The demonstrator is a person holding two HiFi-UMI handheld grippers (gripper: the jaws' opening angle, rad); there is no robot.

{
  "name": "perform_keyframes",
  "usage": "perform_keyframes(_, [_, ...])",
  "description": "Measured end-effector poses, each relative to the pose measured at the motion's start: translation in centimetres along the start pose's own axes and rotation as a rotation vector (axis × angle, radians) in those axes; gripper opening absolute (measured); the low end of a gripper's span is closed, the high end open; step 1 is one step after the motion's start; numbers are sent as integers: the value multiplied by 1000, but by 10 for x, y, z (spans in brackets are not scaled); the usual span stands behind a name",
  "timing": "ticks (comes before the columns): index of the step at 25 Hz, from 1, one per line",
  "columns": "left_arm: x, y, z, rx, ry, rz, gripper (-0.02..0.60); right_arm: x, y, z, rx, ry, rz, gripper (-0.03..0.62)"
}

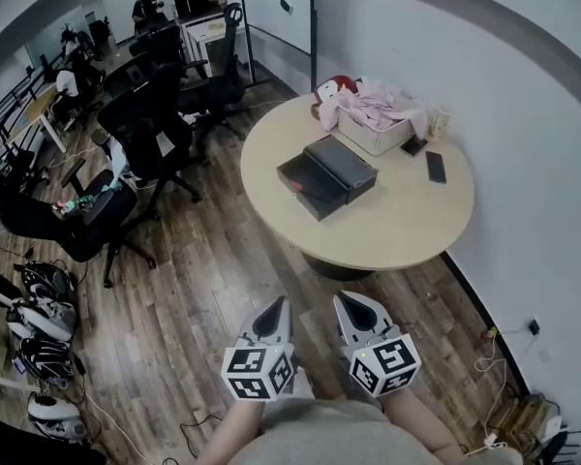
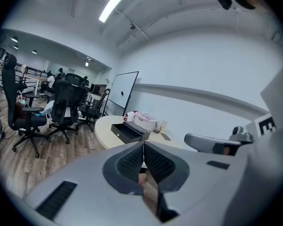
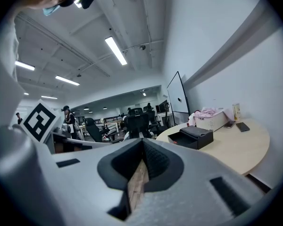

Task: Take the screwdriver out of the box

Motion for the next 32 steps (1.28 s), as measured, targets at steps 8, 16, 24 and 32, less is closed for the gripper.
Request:
perform_keyframes(8, [-50, 46, -69, -28, -33, -19, 3, 18, 30, -90, 9, -8, 23, 2])
perform_keyframes(16, [-103, 80, -130, -27, -39, -22, 3, 37, 47, -169, 35, -34, 43, 2])
perform_keyframes(24, [-148, 98, -172, -45, -45, -27, 3, 53, 51, -232, 23, -40, 49, 2])
perform_keyframes(32, [-181, 106, -194, -74, -34, -9, 3, 70, 48, -274, -17, -68, 34, 2])
Point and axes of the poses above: the fingertips, and each gripper's own axes: z backward along the fingers, x to its right, y out of its top, the point moved 10 cm from there along z, backward along the fingers, and after that the axes turned 2 degrees about x, right-handed, at the moved point
